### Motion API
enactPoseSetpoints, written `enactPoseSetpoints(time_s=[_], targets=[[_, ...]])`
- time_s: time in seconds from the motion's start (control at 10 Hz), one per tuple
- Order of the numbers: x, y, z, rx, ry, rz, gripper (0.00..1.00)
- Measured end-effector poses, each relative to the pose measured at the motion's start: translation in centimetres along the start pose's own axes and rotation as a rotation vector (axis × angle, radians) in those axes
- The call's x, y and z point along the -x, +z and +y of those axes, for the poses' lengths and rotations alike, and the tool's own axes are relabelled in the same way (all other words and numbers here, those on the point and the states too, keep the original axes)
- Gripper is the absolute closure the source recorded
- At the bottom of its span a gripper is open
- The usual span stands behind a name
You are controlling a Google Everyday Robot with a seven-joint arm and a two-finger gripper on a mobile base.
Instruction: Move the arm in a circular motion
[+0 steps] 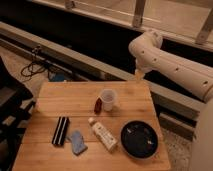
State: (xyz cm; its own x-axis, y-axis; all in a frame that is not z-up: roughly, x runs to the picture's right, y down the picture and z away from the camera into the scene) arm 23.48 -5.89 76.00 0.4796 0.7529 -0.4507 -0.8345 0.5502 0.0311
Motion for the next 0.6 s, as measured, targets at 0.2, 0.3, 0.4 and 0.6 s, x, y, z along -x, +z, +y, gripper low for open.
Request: enactPoseSetpoints(time_s=[0.2,0.3,0.4,0.6], targets=[[-1.0,-0.6,1.6,-0.003,-0.013,0.009,0.27],[-0.5,-1.1,2.8,-0.006,-0.028,0.015,0.27],[0.0,-1.5,3.7,-0.008,-0.041,0.017,0.27],[-0.6,-2.2,4.9,-0.015,-0.055,0.031,0.27]])
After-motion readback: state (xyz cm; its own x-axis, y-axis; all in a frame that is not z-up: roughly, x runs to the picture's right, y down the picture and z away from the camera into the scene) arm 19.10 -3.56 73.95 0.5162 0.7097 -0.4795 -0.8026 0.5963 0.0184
